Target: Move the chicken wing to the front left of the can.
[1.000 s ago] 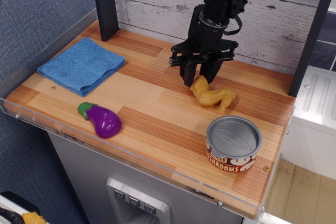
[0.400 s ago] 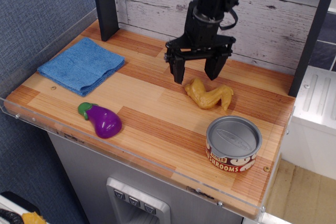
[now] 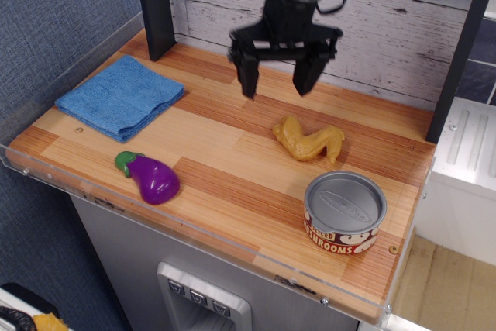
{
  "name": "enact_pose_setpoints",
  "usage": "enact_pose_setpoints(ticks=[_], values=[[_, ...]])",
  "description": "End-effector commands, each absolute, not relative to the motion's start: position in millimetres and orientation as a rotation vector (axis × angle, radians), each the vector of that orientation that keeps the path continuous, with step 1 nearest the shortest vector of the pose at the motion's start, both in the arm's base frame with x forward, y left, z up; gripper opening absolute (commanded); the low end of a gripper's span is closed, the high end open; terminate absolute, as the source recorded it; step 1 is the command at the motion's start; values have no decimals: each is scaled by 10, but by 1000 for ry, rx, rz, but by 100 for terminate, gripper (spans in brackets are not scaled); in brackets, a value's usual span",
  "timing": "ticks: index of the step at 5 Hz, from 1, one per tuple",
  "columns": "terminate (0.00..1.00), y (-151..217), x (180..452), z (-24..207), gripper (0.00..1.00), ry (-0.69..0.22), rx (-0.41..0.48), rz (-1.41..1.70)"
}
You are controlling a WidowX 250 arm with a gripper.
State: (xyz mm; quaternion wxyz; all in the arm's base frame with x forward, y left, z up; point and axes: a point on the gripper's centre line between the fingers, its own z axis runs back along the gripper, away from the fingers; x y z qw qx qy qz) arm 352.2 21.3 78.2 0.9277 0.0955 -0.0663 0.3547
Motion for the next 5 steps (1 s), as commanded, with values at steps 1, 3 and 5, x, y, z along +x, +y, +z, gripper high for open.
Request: enact_pose_setpoints(ticks=[1,3,5], values=[[0,763,3355,1260,100,-206,206,646],[0,1347,3357,1207,100,-177,178,613],[100,1665,3523,1239,100,-181,219,585]])
